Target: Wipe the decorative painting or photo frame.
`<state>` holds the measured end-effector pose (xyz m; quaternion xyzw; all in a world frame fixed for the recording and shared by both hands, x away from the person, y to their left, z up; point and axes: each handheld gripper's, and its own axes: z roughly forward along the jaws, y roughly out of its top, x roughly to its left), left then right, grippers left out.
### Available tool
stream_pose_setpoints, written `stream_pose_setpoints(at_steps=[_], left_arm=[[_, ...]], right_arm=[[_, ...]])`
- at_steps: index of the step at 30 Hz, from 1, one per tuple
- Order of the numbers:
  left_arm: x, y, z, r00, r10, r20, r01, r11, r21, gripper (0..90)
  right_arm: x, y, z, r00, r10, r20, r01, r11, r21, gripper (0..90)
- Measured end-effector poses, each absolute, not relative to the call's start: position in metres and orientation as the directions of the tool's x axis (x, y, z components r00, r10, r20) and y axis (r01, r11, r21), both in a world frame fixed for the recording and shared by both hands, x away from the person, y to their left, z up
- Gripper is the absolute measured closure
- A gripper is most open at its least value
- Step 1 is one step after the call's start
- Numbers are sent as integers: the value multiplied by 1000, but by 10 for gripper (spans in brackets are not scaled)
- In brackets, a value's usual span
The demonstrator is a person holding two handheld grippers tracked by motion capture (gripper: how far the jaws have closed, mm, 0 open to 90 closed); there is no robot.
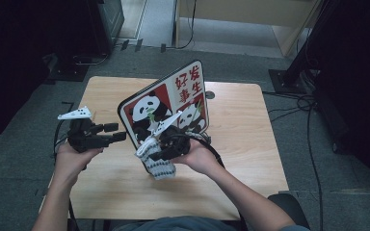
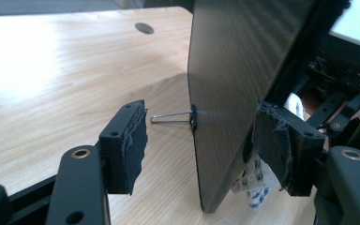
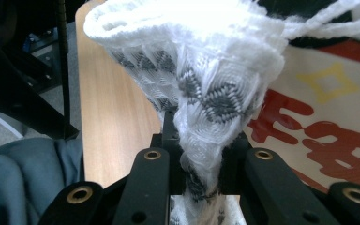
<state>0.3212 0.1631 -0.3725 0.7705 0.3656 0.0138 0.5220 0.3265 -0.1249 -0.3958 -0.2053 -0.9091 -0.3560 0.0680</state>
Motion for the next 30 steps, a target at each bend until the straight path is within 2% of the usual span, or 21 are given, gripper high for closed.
stream_pose_setpoints(at_steps=[3, 10, 15, 30], left_arm=[[317, 163, -368, 735, 584, -345, 541, -198, 818, 360], [306, 165, -361, 740, 578, -345, 541, -205, 816, 461], [296, 164, -354, 760, 566, -321, 530, -253, 809, 528], [279, 146, -338, 817, 482, -317, 490, -290, 822, 536]], right_arm=[[327, -125, -390, -909, 319, 268, 416, 665, 620, 786], [330, -123, -377, -913, 309, 265, 407, 672, 619, 786], [331, -122, -370, -919, 298, 258, 394, 682, 616, 789], [329, -113, -361, -917, 290, 273, 398, 698, 595, 789]])
